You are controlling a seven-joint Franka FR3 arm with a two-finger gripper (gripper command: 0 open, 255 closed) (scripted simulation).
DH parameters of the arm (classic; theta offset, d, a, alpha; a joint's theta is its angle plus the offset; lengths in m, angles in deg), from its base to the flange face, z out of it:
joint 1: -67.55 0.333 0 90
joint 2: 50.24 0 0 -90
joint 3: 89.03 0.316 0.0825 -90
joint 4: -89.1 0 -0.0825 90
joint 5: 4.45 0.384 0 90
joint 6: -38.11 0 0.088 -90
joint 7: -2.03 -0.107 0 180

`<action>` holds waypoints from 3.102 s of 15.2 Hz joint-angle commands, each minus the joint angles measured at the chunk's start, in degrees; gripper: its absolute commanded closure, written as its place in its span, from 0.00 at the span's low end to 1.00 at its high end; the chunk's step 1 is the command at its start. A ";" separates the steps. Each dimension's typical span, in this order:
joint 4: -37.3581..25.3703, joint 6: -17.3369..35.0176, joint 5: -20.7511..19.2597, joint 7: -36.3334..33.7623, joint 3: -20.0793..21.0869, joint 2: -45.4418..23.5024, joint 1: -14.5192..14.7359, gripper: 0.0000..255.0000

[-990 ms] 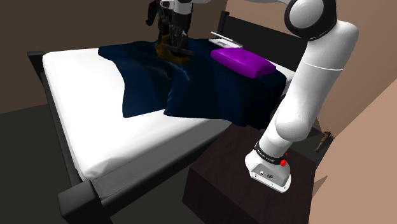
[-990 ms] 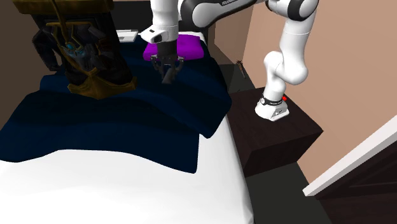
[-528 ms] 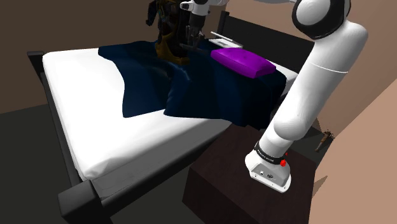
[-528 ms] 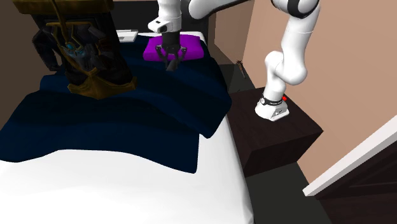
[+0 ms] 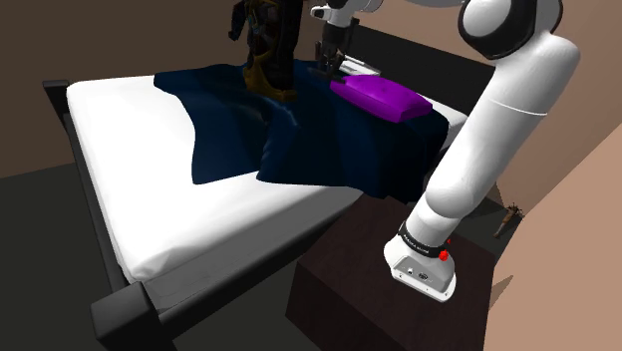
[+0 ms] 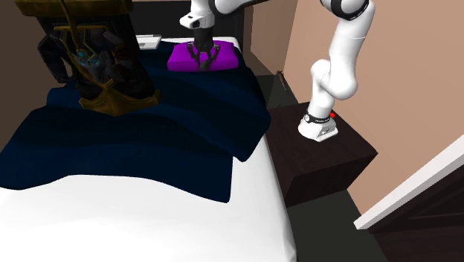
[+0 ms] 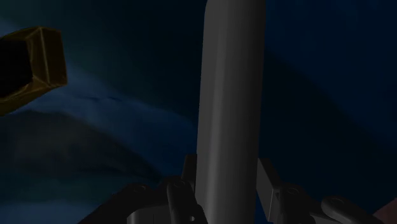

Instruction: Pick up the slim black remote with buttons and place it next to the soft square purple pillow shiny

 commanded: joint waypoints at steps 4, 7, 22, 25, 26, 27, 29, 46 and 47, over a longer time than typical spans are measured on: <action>-1.78 -0.46 1.12 7.12 -3.30 -1.54 -3.49 1.00; -3.65 -0.99 2.16 11.79 -5.40 -3.15 -5.88 1.00; 6.18 10.21 3.02 12.62 -5.29 -4.65 -5.91 1.00; 7.76 12.39 3.37 12.91 -5.26 -5.30 -5.96 1.00; 8.27 13.11 3.50 13.01 -5.25 -5.53 -5.97 1.00; 8.75 13.82 3.64 13.12 -5.23 -5.78 -5.99 1.00; 9.69 15.25 3.94 13.35 -5.20 -6.32 -6.03 1.00; 15.60 26.97 7.70 16.14 -4.35 -12.68 -6.73 1.00; 15.83 27.63 7.99 16.35 -4.26 -13.14 -6.80 1.00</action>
